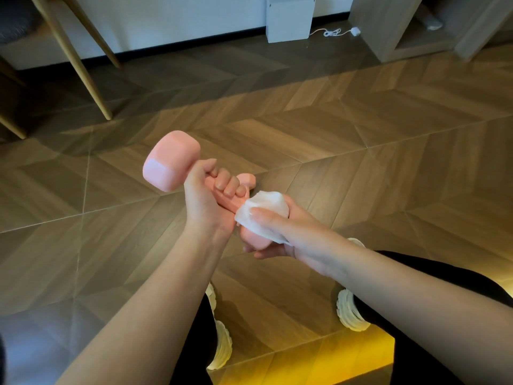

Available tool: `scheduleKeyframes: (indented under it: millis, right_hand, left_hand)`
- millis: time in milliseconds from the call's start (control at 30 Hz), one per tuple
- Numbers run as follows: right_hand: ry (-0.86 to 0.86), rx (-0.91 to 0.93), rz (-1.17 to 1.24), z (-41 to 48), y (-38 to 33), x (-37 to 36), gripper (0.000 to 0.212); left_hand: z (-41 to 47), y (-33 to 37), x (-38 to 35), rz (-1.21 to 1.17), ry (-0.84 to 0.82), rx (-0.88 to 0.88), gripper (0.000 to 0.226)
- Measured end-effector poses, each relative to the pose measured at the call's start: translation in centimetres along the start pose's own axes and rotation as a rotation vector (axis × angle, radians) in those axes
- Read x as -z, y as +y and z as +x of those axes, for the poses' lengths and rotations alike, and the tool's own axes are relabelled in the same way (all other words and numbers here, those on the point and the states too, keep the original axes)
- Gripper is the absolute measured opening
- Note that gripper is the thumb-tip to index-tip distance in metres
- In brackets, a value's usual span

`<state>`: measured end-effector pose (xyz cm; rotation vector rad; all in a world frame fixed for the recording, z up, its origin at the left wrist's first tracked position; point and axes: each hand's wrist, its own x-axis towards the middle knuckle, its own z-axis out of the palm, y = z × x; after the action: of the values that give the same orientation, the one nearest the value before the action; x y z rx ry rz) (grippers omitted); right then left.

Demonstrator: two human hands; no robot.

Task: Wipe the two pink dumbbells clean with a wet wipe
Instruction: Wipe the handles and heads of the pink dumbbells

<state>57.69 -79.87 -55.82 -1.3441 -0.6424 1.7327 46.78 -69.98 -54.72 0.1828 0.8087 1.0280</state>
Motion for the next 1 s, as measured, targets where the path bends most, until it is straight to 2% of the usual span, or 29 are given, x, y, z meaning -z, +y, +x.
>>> scheduleKeyframes:
  millis: [67, 167, 267, 467, 700, 833, 1000]
  right_hand:
    - [-0.046, 0.016, -0.011, 0.0, -0.2, 0.3, 0.040]
    - [-0.140, 0.017, 0.006, -0.1, -0.5, 1.3, 0.051]
    - [-0.236, 0.050, -0.021, -0.1, -0.6, 2.3, 0.055]
    - [-0.306, 0.070, 0.037, 0.3, -0.8, 2.8, 0.065]
    - [-0.251, -0.022, 0.246, 1.0, -0.3, 2.0, 0.043]
    - [-0.115, -0.071, 0.237, 1.6, 0.0, 1.4, 0.048]
    - [-0.105, -0.078, 0.209, 1.5, 0.0, 1.5, 0.054]
  left_hand:
    - [0.1, 0.0, -0.1, 0.000, 0.016, -0.005, 0.037]
    - [0.3, 0.2, -0.1, -0.030, 0.043, 0.005, 0.039]
    - [0.3, 0.3, -0.1, -0.071, 0.050, 0.009, 0.032]
    - [0.6, 0.9, 0.2, -0.114, 0.000, 0.008, 0.030]
    - [0.9, 1.3, 0.9, -0.068, -0.021, -0.035, 0.034]
    - [0.5, 0.7, 0.5, 0.006, -0.053, -0.044, 0.033]
    - [0.2, 0.1, -0.2, 0.040, -0.093, -0.026, 0.032]
